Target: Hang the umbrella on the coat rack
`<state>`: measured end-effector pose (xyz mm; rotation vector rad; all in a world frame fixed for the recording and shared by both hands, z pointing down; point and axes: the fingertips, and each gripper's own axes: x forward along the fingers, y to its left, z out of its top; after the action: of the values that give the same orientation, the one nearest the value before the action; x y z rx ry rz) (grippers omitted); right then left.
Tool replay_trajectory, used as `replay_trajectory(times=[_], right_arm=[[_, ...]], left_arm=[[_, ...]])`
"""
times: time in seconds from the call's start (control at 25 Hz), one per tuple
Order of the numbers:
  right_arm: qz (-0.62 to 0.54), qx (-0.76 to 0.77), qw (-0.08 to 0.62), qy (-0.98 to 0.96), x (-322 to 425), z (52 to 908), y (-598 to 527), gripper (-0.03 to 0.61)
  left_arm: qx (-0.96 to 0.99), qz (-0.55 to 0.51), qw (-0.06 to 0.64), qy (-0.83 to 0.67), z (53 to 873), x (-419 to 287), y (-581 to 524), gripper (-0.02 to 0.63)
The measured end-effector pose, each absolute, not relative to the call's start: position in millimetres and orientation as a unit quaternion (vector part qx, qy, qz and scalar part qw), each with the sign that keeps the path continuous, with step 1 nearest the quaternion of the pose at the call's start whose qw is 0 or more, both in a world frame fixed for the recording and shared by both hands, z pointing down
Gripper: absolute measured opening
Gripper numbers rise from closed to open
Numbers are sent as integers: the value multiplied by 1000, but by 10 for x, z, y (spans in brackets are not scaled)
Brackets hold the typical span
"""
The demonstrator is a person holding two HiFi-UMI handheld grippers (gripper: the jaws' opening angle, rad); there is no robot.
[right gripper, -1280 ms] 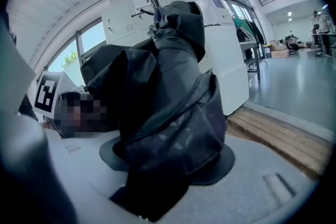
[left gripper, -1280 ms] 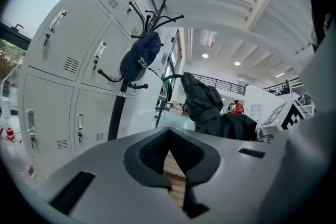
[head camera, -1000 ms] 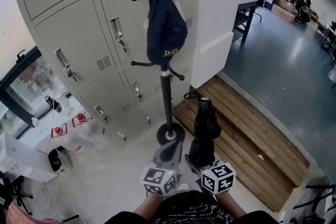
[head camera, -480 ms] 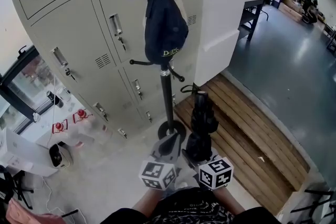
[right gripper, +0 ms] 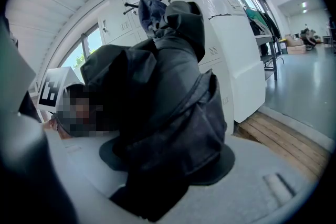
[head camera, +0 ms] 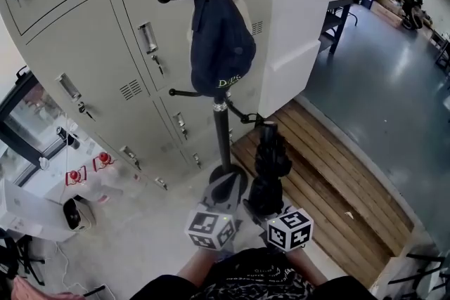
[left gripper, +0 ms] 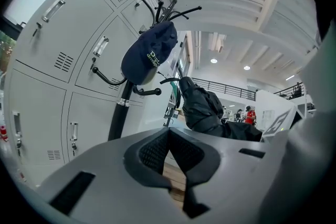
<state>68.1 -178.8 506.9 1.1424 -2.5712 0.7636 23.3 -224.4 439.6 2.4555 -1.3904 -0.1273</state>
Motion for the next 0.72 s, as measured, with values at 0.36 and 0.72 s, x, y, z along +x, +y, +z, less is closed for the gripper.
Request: replay_trajectory(times=[0.36, 0.72], right_arm=[[294, 368, 96, -877, 597, 5146, -1928, 253], [298, 363, 104, -877, 551, 5216, -1874, 253]], left_arm=[[855, -38, 171, -489, 4492, 158, -2489, 9], [857, -37, 169, -485, 4491, 158, -2535, 9]])
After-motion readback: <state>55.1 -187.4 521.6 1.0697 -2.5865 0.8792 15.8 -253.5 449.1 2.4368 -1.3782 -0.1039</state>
